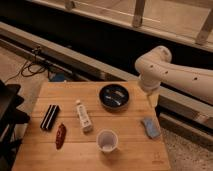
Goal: Place the white sponge in the ceramic cup
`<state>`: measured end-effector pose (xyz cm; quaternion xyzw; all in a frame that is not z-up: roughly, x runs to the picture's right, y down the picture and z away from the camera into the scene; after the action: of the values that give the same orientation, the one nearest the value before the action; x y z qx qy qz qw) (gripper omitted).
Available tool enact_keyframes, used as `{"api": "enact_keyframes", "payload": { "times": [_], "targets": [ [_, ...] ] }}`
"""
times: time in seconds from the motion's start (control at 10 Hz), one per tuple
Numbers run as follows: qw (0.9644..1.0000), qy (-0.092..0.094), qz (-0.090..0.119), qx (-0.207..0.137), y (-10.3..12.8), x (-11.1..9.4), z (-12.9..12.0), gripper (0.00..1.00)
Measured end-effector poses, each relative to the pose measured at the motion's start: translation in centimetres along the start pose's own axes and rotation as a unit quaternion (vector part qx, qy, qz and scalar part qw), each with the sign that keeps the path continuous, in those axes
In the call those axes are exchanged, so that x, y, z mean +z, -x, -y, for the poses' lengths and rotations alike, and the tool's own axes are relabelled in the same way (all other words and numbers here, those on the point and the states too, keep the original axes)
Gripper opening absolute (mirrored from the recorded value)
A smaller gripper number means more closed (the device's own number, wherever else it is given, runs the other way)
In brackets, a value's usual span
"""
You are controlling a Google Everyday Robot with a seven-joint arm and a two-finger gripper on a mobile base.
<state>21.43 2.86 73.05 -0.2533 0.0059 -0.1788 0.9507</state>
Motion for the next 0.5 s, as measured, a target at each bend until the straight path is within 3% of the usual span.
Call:
{"api": "enact_keyframes", "payload": {
  "times": [0.1,0.2,0.4,0.5],
  "targets": [
    [0.9995,-0.009,0.03,0.001,0.1,-0.2,1.4,0.8],
    [0.9984,-0.005,0.057,0.005,-0.2,0.1,2.3,0.8],
    [0.997,0.018,0.073,0.015,-0.4,1.4,2.4,0.8],
    [0.9958,0.039,0.079,0.026,-0.3,2.4,1.7,0.8]
  ]
}}
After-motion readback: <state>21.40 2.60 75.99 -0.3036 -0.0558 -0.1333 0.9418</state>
